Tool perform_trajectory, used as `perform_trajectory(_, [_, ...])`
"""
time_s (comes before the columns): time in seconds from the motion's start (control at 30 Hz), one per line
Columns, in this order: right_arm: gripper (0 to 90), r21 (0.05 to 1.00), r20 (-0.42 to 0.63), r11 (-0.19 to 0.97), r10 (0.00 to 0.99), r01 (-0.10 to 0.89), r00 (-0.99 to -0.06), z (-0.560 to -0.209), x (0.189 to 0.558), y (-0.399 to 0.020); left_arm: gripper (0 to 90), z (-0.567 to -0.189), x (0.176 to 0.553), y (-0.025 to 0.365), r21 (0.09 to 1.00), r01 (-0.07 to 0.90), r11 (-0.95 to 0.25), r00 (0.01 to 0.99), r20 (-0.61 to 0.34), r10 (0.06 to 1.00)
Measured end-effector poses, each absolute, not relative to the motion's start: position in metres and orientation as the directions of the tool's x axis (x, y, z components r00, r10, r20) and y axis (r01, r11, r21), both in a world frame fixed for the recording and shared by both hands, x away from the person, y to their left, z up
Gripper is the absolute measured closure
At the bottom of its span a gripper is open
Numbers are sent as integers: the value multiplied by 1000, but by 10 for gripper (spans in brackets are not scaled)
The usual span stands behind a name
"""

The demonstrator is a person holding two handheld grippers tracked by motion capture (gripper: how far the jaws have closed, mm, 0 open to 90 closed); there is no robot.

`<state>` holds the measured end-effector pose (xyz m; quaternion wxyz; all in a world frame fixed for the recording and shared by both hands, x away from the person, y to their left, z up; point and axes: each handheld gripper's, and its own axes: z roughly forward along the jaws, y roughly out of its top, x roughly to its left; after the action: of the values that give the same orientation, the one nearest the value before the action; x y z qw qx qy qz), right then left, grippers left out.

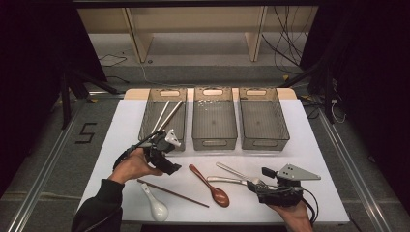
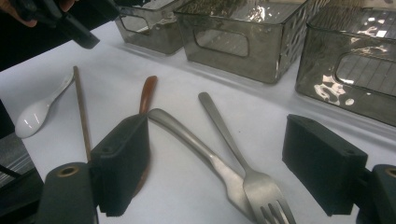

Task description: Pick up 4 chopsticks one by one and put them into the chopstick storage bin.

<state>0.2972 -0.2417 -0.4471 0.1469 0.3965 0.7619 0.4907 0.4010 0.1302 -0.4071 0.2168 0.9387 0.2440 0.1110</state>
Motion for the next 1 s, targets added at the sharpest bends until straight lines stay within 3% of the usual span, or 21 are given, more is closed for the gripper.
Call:
perform_trajectory(0.37, [239, 864, 169, 200, 749, 462, -641, -447, 297, -243, 242, -420, 380, 120, 330, 319, -889, 918, 126, 376])
perform_trajectory(0.63, [239, 863, 171, 200, 749, 465, -640, -447, 297, -242, 260, -428, 371, 120, 288, 273, -918, 941, 117, 317])
perform_trajectory(1.0, [239, 863, 177, 194, 750, 467, -638, -448, 298, -243, 349, -442, 365, 124, 215, 207, -954, 968, 98, 232])
